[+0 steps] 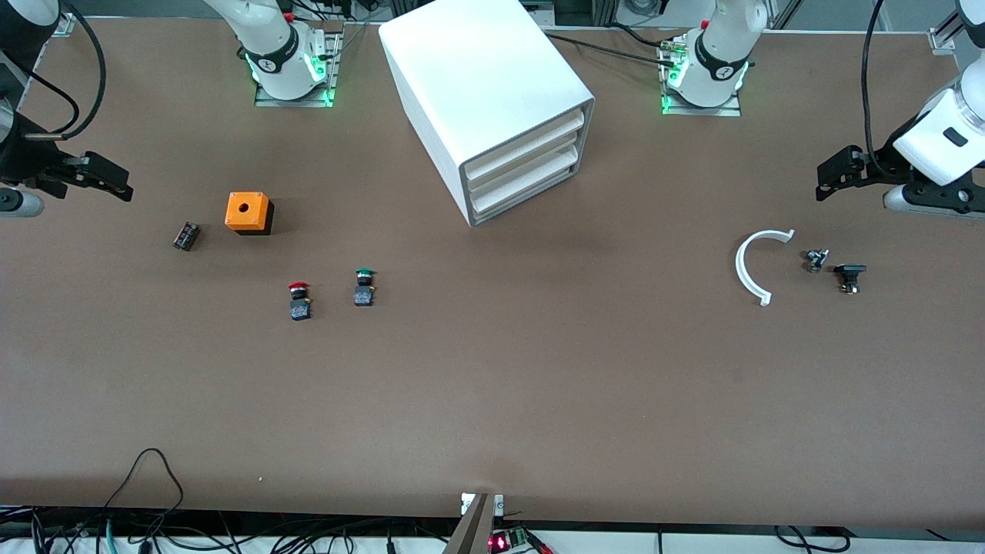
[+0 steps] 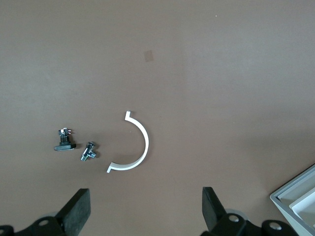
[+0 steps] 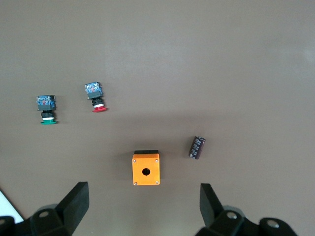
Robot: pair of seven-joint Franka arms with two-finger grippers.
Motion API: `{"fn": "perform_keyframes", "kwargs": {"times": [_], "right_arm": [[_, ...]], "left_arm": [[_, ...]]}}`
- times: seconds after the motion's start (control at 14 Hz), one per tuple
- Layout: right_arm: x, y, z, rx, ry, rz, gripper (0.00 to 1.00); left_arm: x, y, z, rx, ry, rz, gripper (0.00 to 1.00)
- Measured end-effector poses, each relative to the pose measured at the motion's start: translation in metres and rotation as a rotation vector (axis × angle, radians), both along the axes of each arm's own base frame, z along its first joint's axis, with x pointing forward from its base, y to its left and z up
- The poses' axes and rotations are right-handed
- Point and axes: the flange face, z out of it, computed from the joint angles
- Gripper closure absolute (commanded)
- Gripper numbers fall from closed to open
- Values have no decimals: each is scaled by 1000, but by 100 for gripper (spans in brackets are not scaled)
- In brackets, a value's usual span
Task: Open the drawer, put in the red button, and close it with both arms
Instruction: 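Move the right gripper toward the red button while the left gripper advances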
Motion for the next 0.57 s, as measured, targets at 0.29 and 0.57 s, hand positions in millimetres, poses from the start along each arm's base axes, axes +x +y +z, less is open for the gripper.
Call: {"fn": "perform_keyframes", "kwargs": {"times": [0.29,0.57], "right_arm": [[0,0,1,0,-2,0,0],[1,0,0,0,0,0,0]], "left_arm": [[1,0,3,0,-6,0,0],[2,0,1,-1,-3,0,0]]}}
